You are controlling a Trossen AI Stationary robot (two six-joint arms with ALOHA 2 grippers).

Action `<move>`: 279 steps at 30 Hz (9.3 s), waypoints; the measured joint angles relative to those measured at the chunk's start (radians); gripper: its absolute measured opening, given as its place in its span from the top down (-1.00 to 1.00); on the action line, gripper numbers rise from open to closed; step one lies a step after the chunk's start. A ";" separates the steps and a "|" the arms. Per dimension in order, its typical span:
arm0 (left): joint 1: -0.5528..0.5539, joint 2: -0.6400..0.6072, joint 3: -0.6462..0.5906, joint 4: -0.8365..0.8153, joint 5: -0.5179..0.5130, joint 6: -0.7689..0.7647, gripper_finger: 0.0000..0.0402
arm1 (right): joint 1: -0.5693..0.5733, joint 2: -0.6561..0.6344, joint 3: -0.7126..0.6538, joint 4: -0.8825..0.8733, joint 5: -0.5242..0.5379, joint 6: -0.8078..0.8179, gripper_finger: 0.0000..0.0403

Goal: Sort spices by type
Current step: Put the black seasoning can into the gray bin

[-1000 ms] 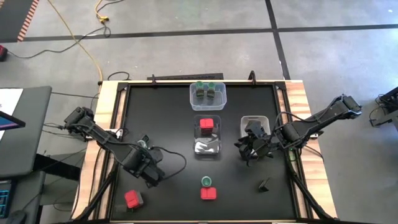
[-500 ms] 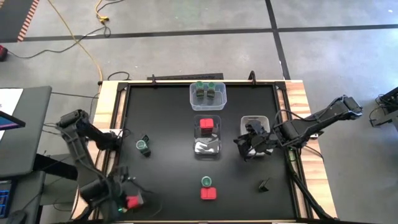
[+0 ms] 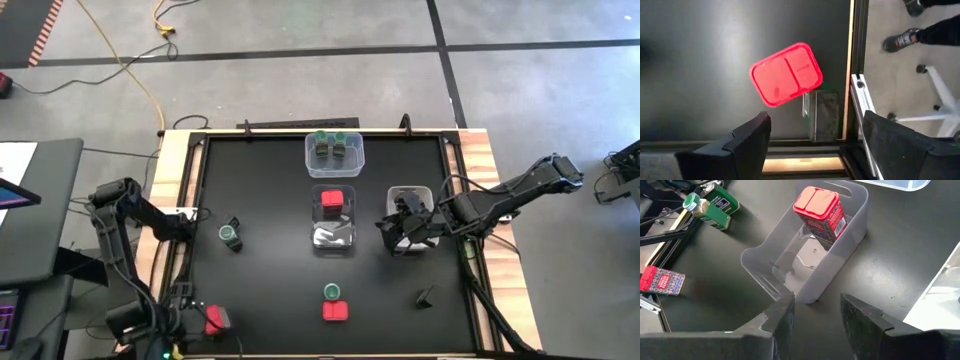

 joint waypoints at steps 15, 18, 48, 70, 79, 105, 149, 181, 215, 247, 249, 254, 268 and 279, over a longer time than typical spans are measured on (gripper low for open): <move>-0.027 0.109 -0.001 0.056 0.003 -0.104 -0.44 | 0.000 0.000 0.000 -0.008 0.008 -0.004 0.08; -0.037 0.120 -0.001 0.052 0.012 -0.122 -0.44 | 0.000 0.000 0.000 -0.008 0.008 -0.003 0.08; -0.058 0.132 -0.143 0.172 0.098 -0.262 0.02 | 0.000 0.000 0.000 -0.004 0.008 -0.025 0.08; 0.138 -0.267 -0.141 -0.157 0.161 -0.357 0.39 | 0.000 0.000 0.000 -0.004 0.007 -0.053 0.08; 0.486 -0.210 -0.021 -0.221 0.139 0.040 0.39 | 0.000 0.000 0.000 -0.033 0.006 -0.193 0.08; 0.951 0.432 0.844 -0.203 0.036 0.737 0.39 | 0.087 0.000 0.000 0.018 -0.038 -0.264 -0.55; 1.011 0.441 0.867 -0.129 0.033 1.076 0.33 | 0.020 0.281 0.061 0.812 -0.027 -0.918 -0.48; 1.012 0.441 0.867 -0.132 0.038 1.051 0.22 | 0.031 0.294 0.082 0.805 -0.026 -0.939 0.33; 0.983 -0.033 0.190 0.191 -0.321 0.969 -0.23 | 0.347 -0.044 0.082 0.127 0.474 -0.588 0.30; 1.112 -0.081 -0.401 1.679 0.111 1.123 -0.23 | -0.028 0.059 0.082 0.844 0.020 -1.075 0.30; 1.123 -0.054 -0.374 1.679 0.114 1.129 -0.23 | -0.032 0.059 0.082 0.840 0.018 -1.075 0.30; 1.140 -0.006 -0.318 1.682 0.135 1.130 -0.23 | -0.032 0.059 0.082 0.837 0.019 -1.078 0.30; 1.142 0.002 -0.302 1.693 0.171 1.197 0.34 | -0.031 0.058 0.082 0.843 0.011 -1.074 0.29; 1.141 0.002 -0.302 1.690 0.180 1.211 0.45 | -0.031 0.058 0.082 0.837 0.008 -1.074 0.27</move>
